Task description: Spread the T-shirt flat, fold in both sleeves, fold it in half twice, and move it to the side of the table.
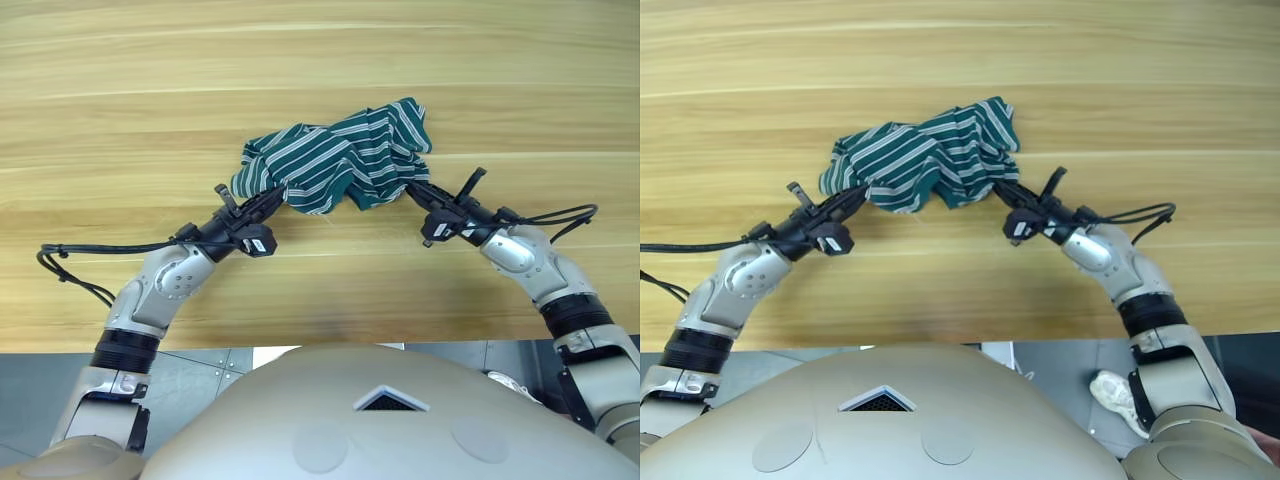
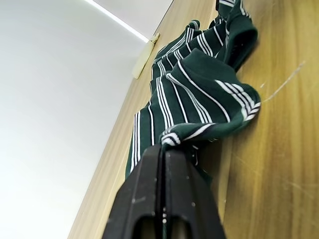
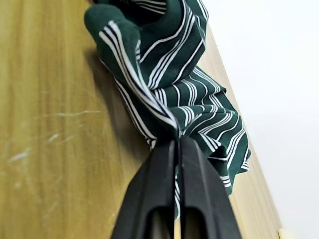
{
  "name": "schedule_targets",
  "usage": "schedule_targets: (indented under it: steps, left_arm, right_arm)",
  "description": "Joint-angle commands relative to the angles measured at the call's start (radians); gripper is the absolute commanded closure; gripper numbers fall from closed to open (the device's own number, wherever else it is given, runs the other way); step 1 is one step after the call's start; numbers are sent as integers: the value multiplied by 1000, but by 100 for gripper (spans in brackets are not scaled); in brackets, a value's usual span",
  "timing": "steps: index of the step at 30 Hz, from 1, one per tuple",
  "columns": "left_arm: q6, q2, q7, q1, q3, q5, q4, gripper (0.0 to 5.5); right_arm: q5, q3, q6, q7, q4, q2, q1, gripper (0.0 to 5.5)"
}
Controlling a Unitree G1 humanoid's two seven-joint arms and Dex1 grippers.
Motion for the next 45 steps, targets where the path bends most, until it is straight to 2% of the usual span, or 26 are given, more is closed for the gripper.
schedule_targets:
  steps: [1,5,10,12,14,17,20,22,23,25,28,31,33,36,40,42,45]
  left_arm:
    - [-26,2,3,5,28,-120,19,550]
    - [-106,-2,-125,68,22,-563,6,550]
    - [-131,39,-337,225,24,-1040,-157,550]
    - [-119,43,-400,260,47,-1164,-226,550]
    - [-80,23,-436,205,85,-1252,-224,550]
    - [10,-38,-432,15,146,-1290,-100,550]
    - [78,-119,-410,-256,187,-1236,137,550]
    - [90,-180,-357,-550,180,-1108,431,550]
    - [109,-204,-301,-713,173,-1041,588,550]
    - [178,-228,-102,-1033,149,-903,887,550]
    - [242,-253,124,-1324,132,-791,1120,550]
    - [116,-258,157,-1473,194,-782,1158,550]
    - [17,-241,134,-1477,205,-761,1155,550]
    - [-16,-206,90,-1304,204,-712,1192,550]
    - [-37,-181,-106,-986,154,-625,1212,550]
    - [-92,-160,-327,-804,64,-557,1173,550]
    - [-218,-92,-673,-564,-53,-522,1068,550]
  right_arm:
    - [29,-8,6,21,-8,-13,85,549]
    - [302,-64,-82,96,-146,-57,197,549]
    - [843,-117,-245,207,-450,-199,426,549]
    - [1011,-145,-290,246,-559,-240,486,549]
    - [1133,-172,-270,290,-607,-238,464,549]
    - [1243,-205,-135,334,-573,-154,279,549]
    - [1076,-186,14,300,-357,5,-44,549]
    - [841,-168,98,142,17,151,-398,549]
    - [718,-150,150,3,221,199,-588,549]
    - [575,-129,276,-267,548,268,-922,549]
    - [498,-148,354,-539,742,300,-1176,549]
    - [363,-147,243,-803,747,268,-1285,549]
    - [289,-137,147,-895,728,247,-1279,549]
    - [245,-103,49,-730,746,241,-1131,549]
    - [202,-32,-79,-398,730,183,-865,549]
    - [230,-11,-168,-216,657,131,-713,549]
    - [294,81,-259,138,513,20,-469,549]
